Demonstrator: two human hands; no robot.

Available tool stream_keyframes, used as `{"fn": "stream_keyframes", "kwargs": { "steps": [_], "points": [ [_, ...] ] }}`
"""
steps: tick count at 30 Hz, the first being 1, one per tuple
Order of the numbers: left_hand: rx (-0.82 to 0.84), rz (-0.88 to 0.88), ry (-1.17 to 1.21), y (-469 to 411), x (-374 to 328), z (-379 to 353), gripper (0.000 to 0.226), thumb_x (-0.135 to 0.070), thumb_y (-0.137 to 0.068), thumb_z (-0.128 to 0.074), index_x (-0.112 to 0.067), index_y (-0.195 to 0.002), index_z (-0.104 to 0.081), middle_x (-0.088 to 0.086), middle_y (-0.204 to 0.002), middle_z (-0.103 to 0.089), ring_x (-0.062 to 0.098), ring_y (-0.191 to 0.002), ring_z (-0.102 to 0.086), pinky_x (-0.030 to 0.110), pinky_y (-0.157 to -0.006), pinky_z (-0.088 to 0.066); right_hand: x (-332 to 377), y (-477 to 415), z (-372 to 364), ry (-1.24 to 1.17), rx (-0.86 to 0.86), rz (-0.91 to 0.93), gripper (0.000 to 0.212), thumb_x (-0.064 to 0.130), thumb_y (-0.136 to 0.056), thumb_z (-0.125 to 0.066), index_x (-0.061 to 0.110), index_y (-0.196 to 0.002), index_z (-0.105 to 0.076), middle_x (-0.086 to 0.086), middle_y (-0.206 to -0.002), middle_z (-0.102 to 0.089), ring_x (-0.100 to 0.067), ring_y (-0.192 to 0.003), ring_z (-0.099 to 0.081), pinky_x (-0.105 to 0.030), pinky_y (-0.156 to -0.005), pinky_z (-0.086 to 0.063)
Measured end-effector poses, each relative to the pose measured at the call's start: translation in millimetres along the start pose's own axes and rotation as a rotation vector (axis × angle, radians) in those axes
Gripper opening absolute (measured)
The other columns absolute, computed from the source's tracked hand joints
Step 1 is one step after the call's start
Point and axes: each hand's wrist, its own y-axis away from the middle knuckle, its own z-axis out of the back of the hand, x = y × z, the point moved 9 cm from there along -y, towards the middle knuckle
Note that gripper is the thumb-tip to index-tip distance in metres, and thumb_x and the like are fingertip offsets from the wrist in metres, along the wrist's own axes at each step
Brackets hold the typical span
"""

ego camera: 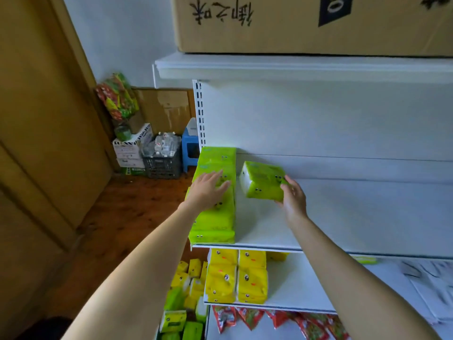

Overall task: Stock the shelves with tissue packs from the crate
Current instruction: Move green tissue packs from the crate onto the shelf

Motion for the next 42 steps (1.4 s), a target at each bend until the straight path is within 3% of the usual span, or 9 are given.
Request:
{"fn": "stream_keyframes", "kwargs": {
  "steps": [2,5,7,10,14,17,38,42],
  "points": [
    [-0.016,0.004,-0.104,2,0,-4,0.06,-0.055,-0.095,-0.032,-0.029,-0.148,-0.022,-0.003,-0.157,-0.016,0.02,-0.145,-0.009,0.038,-0.116,-0.011,-17,-16,2,0.052,-0.02,-0.024,0.038,0.003,-0.09,-0.05,0.015,-0.126,-0.055,-0.005,-0.106,-0.056,-0.018,-0.089,-0.055,-0.039,-0.08,-0.048],
    [-0.042,0.005,-0.182,5,0,-7,0.06,-0.057,-0.095,-0.032,-0.031,-0.148,-0.022,-0.006,-0.158,-0.013,0.017,-0.146,-0.007,0.035,-0.116,-0.009,-35,-25,-7,0.262,0.057,0.003,0.04,0.004,-0.088,-0.055,0.014,-0.127,-0.053,-0.01,-0.111,-0.056,-0.008,-0.087,-0.057,-0.029,-0.076,-0.045],
    [-0.043,0.011,-0.207,6,2,-9,0.06,-0.057,-0.095,-0.031,-0.032,-0.148,-0.021,-0.007,-0.158,-0.012,0.016,-0.146,-0.006,0.034,-0.116,-0.008,-43,-26,-19,0.462,0.145,0.055,0.047,0.008,-0.086,-0.061,0.009,-0.132,-0.048,-0.012,-0.129,-0.052,-0.017,-0.112,-0.053,-0.026,-0.088,-0.039],
    [-0.043,0.022,-0.199,7,2,-10,0.059,-0.058,-0.094,-0.031,-0.034,-0.148,-0.02,-0.008,-0.158,-0.011,0.015,-0.146,-0.005,0.034,-0.116,-0.007,-44,-28,-33,0.558,0.219,0.112,0.063,0.014,-0.082,-0.069,0.008,-0.138,-0.04,-0.014,-0.141,-0.04,-0.025,-0.131,-0.038,-0.03,-0.105,-0.03],
    [-0.047,0.036,-0.182,7,3,-10,0.059,-0.058,-0.094,-0.032,-0.036,-0.147,-0.02,-0.009,-0.158,-0.011,0.014,-0.146,-0.006,0.033,-0.116,-0.007,-51,-35,-37,0.655,0.29,0.109,0.088,0.027,-0.071,-0.079,0.01,-0.143,-0.031,-0.013,-0.147,-0.031,-0.024,-0.135,-0.033,-0.036,-0.112,-0.027],
    [-0.05,0.039,-0.183,8,3,-10,0.059,-0.058,-0.094,-0.032,-0.036,-0.148,-0.02,-0.009,-0.158,-0.011,0.014,-0.146,-0.005,0.033,-0.116,-0.006,-52,-36,-37,0.781,0.296,0.151,0.094,0.037,-0.07,-0.079,0.012,-0.145,-0.027,-0.012,-0.149,-0.028,-0.025,-0.138,-0.029,-0.044,-0.112,-0.024],
    [-0.083,0.039,-0.174,5,7,-14,0.059,-0.059,-0.094,-0.03,-0.038,-0.147,-0.018,-0.011,-0.158,-0.01,0.013,-0.146,-0.002,0.032,-0.116,-0.003,-48,-80,-79,0.852,0.23,0.147,0.089,0.036,-0.079,-0.071,0.005,-0.146,-0.021,-0.018,-0.148,-0.028,-0.028,-0.138,-0.026,-0.045,-0.111,-0.026],
    [-0.081,0.03,-0.168,6,8,-15,0.059,-0.059,-0.094,-0.03,-0.037,-0.148,-0.018,-0.01,-0.158,-0.009,0.013,-0.146,-0.002,0.033,-0.117,-0.003,-47,-79,-76,0.873,0.262,0.142,0.091,0.038,-0.079,-0.071,0.006,-0.146,-0.019,-0.02,-0.15,-0.024,-0.028,-0.141,-0.02,-0.038,-0.114,-0.02]
  ]
}}
